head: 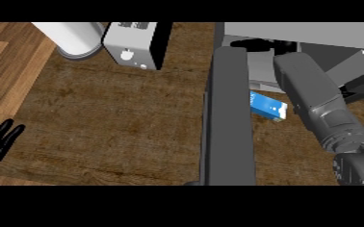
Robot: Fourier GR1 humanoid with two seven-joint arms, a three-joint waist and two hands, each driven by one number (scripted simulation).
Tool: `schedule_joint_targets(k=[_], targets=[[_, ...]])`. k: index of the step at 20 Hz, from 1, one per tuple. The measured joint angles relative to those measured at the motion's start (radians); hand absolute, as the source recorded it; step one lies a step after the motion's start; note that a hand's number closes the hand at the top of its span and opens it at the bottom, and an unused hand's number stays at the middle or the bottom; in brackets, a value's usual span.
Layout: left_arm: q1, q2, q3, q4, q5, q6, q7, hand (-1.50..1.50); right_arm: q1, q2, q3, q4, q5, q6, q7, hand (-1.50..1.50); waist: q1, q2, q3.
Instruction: Pick up the milk, place it into the microwave and close the microwave
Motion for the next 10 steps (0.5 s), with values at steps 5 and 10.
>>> schedule_joint_targets(k=[5,10], targets=[[0.008,-0.042,-0.036,0.009,-0.044,-0.037,-0.028,-1.50,0.053,-0.014,-0.014,-0.005,-0.016,0.069,-0.048,-1.50,-0.031,-0.016,-0.001],[0.021,-0.067,-0.088,0.040,-0.069,-0.110,-0.052,-1.50,0.086,-0.022,-0.043,-0.007,-0.054,0.235,-0.085,-1.50,-0.055,-0.029,-0.002]])
